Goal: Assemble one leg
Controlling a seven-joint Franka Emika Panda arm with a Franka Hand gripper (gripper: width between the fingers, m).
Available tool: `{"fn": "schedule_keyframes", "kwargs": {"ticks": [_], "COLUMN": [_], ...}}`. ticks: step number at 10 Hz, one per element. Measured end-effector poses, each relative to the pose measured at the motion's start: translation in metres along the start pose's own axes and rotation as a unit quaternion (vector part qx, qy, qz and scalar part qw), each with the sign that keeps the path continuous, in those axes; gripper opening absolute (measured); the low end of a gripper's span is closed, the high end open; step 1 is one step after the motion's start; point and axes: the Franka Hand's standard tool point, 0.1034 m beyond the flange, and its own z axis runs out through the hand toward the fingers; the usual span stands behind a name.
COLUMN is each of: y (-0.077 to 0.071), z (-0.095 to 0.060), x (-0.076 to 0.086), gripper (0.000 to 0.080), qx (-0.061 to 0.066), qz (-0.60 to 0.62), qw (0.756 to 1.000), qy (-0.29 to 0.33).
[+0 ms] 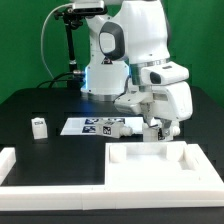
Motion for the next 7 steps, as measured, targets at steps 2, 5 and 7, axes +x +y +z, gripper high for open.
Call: {"fn": "schedule_keyframes", "kwargs": {"ticks": [2, 5, 7], "y": [-0.0020, 0.0017, 0.0017], "z": [0.0013, 0.0023, 0.0023], "x": [0.0030, 0.0042, 0.0041], "gripper": [0.0284, 0.0284, 0.0284], "qx": [0.003, 0.000, 0.000], "qz": [-0.025, -0.023, -0.022], "qw": [1.000, 1.000, 1.000], "qy": [0.002, 0.002, 0.002]}}
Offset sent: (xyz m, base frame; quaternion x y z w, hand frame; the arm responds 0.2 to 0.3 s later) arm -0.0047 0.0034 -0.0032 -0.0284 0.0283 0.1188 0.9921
